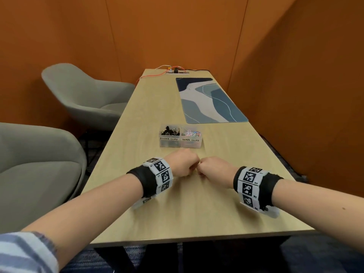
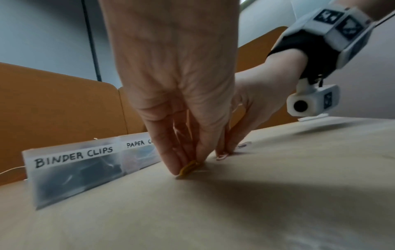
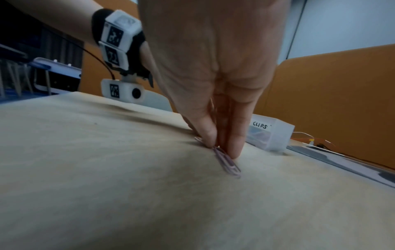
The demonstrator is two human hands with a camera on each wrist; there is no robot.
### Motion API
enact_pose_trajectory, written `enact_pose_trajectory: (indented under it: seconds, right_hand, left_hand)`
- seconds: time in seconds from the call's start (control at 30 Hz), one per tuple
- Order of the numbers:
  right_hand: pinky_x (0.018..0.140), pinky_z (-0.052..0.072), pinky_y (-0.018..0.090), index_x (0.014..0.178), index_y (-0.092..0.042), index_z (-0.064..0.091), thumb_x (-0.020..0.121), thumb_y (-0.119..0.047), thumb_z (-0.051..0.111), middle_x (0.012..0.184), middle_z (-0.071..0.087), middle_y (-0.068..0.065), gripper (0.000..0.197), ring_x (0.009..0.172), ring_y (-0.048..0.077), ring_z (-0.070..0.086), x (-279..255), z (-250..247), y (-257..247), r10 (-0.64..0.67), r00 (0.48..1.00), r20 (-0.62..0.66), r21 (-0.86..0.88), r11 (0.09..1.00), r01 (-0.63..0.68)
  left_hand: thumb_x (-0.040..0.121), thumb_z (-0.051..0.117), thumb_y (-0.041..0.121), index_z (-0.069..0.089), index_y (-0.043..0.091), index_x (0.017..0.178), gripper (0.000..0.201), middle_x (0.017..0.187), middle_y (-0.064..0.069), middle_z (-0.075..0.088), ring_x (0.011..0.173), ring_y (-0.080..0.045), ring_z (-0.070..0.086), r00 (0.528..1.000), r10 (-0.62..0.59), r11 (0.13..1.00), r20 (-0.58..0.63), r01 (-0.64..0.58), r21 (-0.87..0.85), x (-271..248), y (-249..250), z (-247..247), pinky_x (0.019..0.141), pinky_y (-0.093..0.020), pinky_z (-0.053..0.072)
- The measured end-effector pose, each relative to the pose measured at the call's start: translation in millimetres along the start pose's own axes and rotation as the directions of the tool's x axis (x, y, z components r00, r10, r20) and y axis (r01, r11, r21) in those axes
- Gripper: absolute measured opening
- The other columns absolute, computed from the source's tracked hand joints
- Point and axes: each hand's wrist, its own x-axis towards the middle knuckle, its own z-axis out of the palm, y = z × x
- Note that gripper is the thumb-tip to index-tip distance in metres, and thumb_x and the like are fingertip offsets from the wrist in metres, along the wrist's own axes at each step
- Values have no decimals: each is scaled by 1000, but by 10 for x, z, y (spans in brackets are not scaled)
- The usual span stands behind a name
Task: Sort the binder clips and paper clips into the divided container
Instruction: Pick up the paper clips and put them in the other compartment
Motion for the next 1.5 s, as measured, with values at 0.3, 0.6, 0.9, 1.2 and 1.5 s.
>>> enact_pose_trajectory:
  seconds: [0.3, 0.6, 0.9, 1.2, 1.5]
  right_hand:
    - [71, 39, 41, 113, 1, 52, 92, 3, 37, 114, 54, 20, 26, 106, 36, 55, 1, 70, -59, -44, 999, -5, -191, 981, 42]
    - [70, 37, 39, 109, 2, 51, 89, 6, 36, 113, 56, 22, 25, 105, 37, 56, 74, 64, 6, -11, 1000, -21, -90, 996, 9]
    - [65, 42, 24, 93, -4, 68, 83, -7, 54, 92, 73, 14, 18, 80, 25, 64, 222, -224, 233, 99, 994, -33, 322, 943, -84]
    - [63, 46, 21, 103, 0, 70, 81, 7, 50, 77, 70, 7, 31, 74, 16, 56, 801, -796, 605, 381, 904, -193, 566, 796, -215]
    - [89, 49, 33, 102, -12, 72, 88, -7, 47, 109, 71, 8, 29, 99, 24, 63, 159, -597, 779, 404, 875, -266, 492, 838, -237]
  left_hand:
    - [80, 56, 5, 71, 7, 92, 19, 68, 4, 65, 63, -17, 61, 970, -241, 862, -40, 195, -468, 124, -322, -377, 62, -22, 47]
    - [84, 56, 9, 73, 12, 102, 25, 108, -8, 72, 101, -26, 67, 903, -399, 865, -159, 313, -392, 662, -605, -536, 88, -33, 53]
    - [88, 55, 21, 71, 16, 96, 19, 98, -2, 72, 88, -19, 62, 841, -485, 820, -240, 341, -459, 26, -923, -506, 78, -27, 46]
    - [82, 58, 15, 70, 12, 92, 16, 95, -5, 73, 89, -23, 67, 983, -162, 935, -84, 126, -333, -228, -303, -172, 74, -26, 50]
    - [80, 70, 27, 68, 16, 110, 33, 106, -3, 68, 96, -20, 62, 990, 135, 965, 34, -123, -230, 169, 201, -9, 78, -25, 46]
